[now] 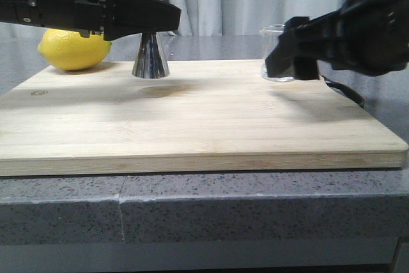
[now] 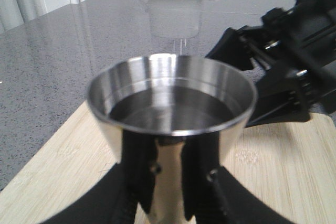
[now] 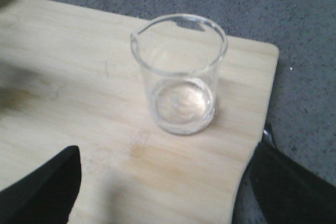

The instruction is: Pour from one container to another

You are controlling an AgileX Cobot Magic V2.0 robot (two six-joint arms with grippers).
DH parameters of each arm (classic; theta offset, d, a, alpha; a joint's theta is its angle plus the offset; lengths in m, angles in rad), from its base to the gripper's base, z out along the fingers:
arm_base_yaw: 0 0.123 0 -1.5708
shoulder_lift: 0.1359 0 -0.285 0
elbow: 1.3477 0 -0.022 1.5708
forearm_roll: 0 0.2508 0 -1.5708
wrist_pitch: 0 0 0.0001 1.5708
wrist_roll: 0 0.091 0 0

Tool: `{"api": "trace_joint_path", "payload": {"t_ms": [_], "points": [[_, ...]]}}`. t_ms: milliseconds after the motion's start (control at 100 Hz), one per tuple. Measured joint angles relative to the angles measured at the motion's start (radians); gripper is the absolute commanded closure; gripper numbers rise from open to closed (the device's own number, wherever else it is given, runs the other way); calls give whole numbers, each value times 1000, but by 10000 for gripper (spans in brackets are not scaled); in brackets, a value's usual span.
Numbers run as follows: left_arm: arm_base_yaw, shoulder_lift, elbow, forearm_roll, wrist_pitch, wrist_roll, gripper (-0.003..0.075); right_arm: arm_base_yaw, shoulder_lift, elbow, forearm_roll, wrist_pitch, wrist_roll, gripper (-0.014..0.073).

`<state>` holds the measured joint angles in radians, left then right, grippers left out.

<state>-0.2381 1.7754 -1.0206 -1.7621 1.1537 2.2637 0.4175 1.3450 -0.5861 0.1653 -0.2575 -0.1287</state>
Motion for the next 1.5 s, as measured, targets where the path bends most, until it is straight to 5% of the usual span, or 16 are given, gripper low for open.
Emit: {"api": "trace_joint_path", "payload": {"t_ms": [460,1500], "points": [[0,0,0,0,0,0,533,0,-350,2,0,465,0,0],[0,0,0,0,0,68,533,0,-438,3,0,496,1,0]]}}
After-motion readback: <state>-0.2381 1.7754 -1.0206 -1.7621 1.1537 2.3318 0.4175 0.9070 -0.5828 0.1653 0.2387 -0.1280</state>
